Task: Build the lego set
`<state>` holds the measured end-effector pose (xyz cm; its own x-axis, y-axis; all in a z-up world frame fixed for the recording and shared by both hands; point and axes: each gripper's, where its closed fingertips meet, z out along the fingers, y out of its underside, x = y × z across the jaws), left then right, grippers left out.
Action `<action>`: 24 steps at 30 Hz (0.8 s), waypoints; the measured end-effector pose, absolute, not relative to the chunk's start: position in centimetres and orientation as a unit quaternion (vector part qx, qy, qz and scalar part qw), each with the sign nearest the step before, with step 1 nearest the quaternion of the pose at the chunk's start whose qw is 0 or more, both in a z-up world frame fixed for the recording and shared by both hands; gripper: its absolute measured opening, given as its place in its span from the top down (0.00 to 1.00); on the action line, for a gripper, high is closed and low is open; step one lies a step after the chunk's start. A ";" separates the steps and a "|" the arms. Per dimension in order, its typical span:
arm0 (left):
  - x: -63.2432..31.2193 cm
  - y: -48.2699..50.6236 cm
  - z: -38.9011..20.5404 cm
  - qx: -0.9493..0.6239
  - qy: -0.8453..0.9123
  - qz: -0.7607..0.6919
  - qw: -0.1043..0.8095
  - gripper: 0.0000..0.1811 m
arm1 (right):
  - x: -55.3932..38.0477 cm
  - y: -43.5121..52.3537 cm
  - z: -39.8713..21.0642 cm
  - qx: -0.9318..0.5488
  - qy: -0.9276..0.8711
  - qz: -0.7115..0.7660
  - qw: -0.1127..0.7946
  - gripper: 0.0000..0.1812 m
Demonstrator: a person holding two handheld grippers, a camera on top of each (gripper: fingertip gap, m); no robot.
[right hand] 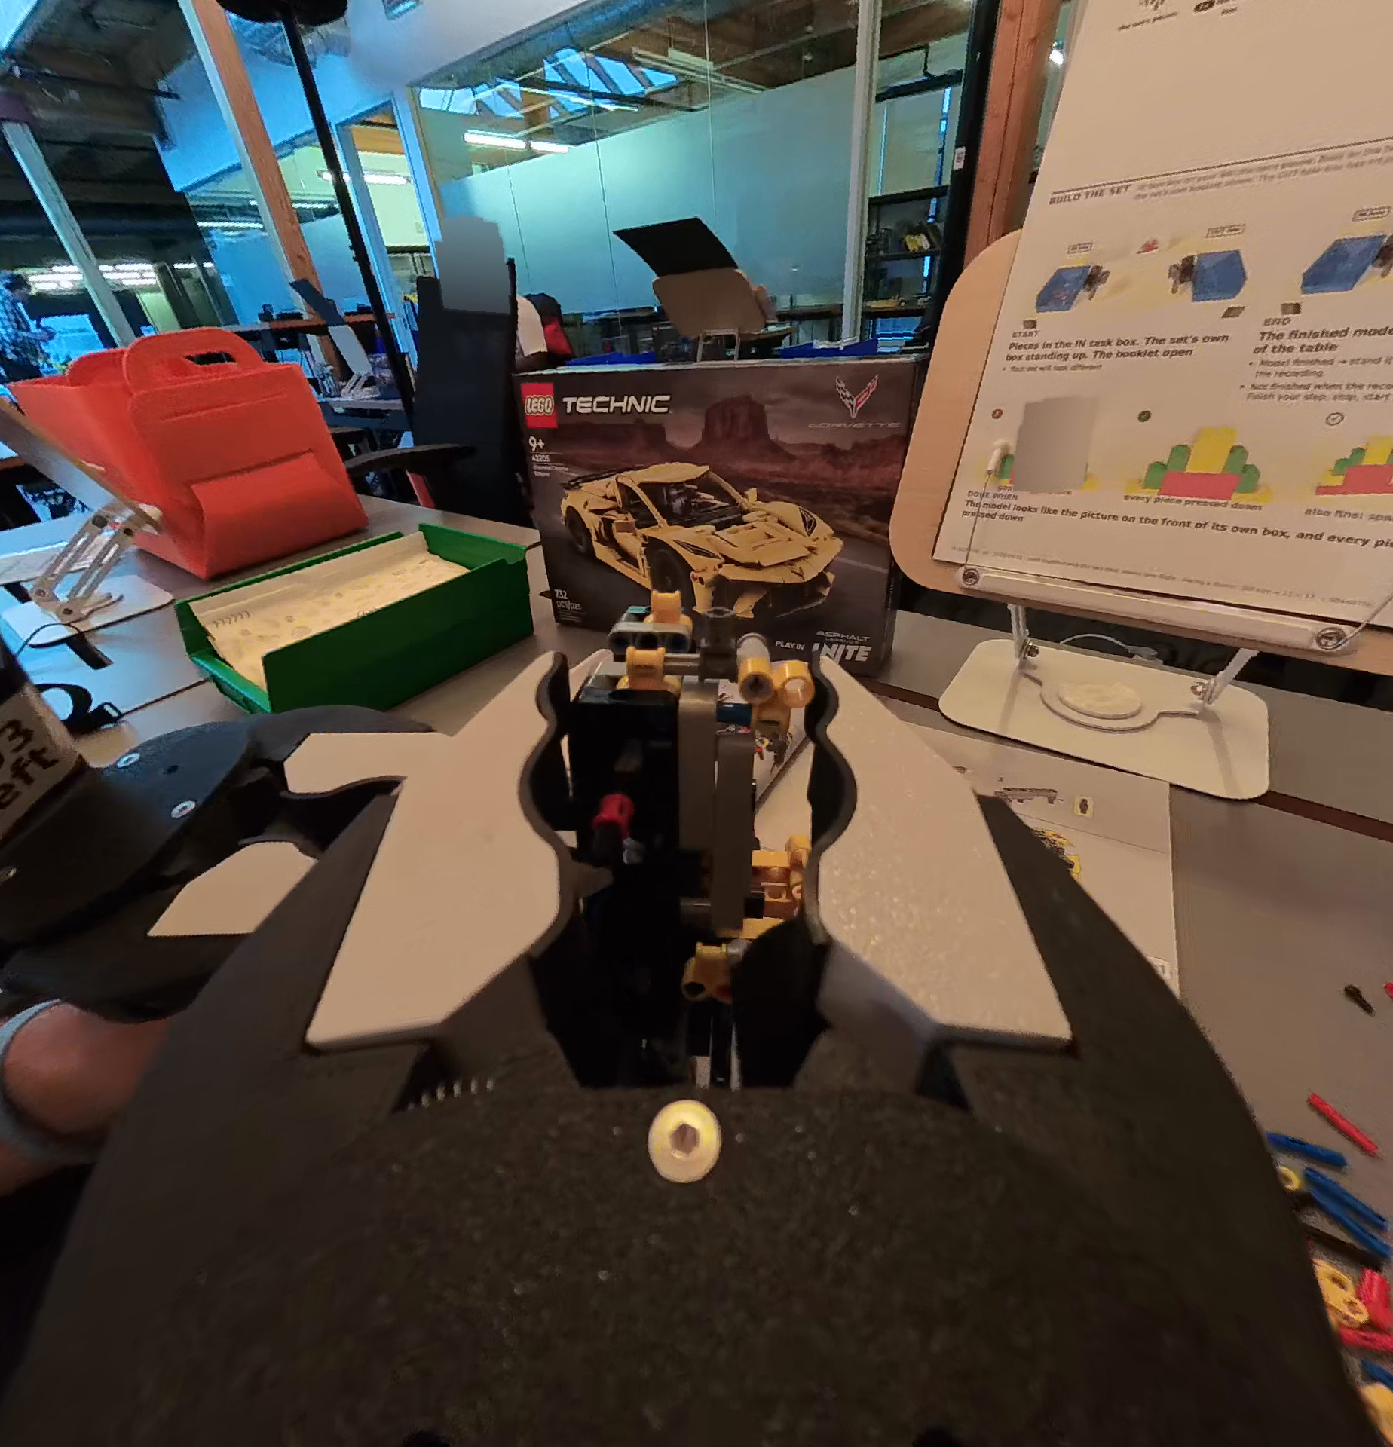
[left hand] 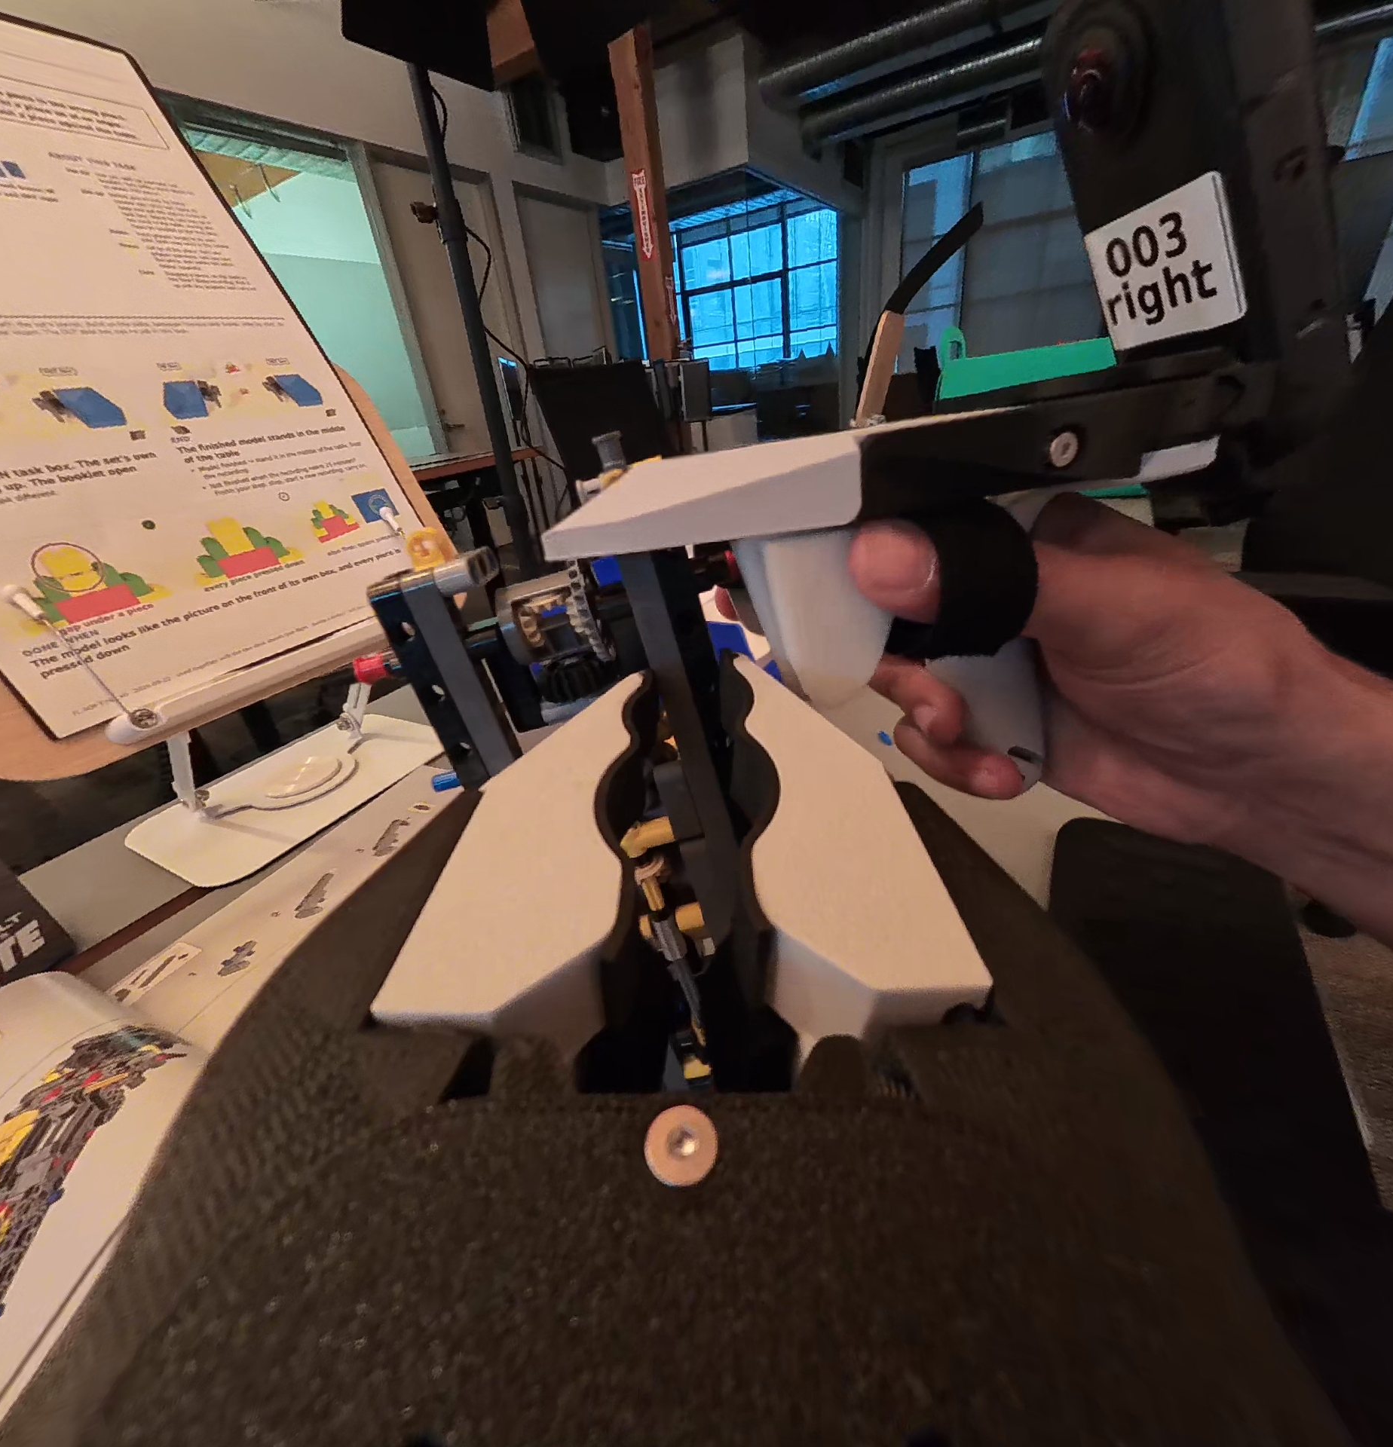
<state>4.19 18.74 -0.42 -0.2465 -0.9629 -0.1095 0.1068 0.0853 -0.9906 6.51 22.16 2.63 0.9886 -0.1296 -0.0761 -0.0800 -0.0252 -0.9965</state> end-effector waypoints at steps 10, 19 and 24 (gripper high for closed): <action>4.2 18.4 -0.4 -0.376 0.575 -0.549 0.475 0.92 | 6.5 21.9 2.7 -0.725 0.055 -0.028 0.686 0.70; 4.2 18.5 -0.9 -0.377 0.575 -0.550 0.474 0.92 | 7.2 21.8 1.8 -0.712 0.123 0.019 0.691 0.70; 3.1 19.2 -0.7 -0.371 0.564 -0.596 0.435 0.91 | 5.5 20.1 2.9 -0.686 0.071 0.084 0.719 0.69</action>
<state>3.10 19.20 -0.66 -0.3467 -0.9367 -0.0492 0.1004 0.0151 -0.9948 5.53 20.05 2.92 0.9758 0.0228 -0.2173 -0.2182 0.0436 -0.9749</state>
